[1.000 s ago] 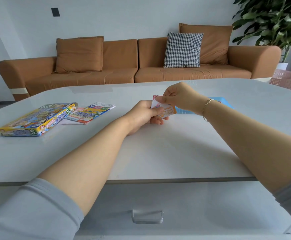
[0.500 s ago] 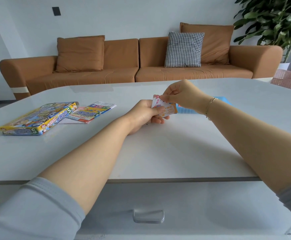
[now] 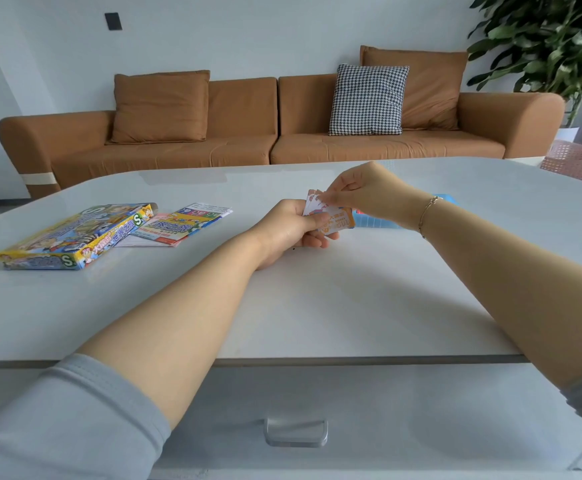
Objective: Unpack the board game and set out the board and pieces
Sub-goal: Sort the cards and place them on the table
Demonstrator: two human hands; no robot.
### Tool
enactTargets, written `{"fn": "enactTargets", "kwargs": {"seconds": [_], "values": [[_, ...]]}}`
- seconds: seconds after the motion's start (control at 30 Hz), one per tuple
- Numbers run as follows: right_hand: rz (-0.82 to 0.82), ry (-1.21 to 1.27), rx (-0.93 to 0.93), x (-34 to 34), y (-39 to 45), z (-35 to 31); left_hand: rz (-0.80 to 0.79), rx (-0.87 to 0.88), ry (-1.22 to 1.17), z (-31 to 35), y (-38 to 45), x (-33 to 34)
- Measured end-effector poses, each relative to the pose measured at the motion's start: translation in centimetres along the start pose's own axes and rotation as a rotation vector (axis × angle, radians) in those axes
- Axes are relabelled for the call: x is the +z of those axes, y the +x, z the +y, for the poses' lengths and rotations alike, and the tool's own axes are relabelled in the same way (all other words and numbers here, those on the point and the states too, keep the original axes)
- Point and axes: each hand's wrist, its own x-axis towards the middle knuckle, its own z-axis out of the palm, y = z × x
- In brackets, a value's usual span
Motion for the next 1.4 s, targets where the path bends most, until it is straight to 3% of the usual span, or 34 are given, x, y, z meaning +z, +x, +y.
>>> {"fn": "enactTargets", "kwargs": {"seconds": [0.13,0.3,0.5,0.67,0.87,1.03,1.23,1.4], "values": [[0.066,-0.043,-0.043,0.47,0.46,-0.02,0.003,-0.001,0.01,0.05,-0.04,0.02],[0.006,-0.025,-0.03,-0.02,0.17,-0.08,0.01,-0.009,-0.01,0.0,0.05,-0.03],[0.072,-0.043,-0.049,0.47,0.32,-0.15,0.009,-0.01,0.007,-0.08,0.13,-0.01],[-0.005,-0.006,-0.027,0.0,0.05,-0.24,0.007,-0.012,0.001,-0.08,0.18,-0.09],[0.075,-0.032,-0.048,0.6,0.37,-0.17,0.007,-0.012,0.01,-0.11,0.13,-0.03],[-0.002,-0.008,-0.039,0.03,0.16,0.11,0.016,-0.008,0.002,-0.18,0.24,-0.04],[0.116,-0.034,-0.085,0.9,0.54,-0.06,0.021,-0.001,-0.011,-0.14,0.18,-0.05],[0.064,-0.01,-0.079,0.27,0.15,0.21,0.019,-0.001,-0.02,-0.11,0.23,-0.03]]}}
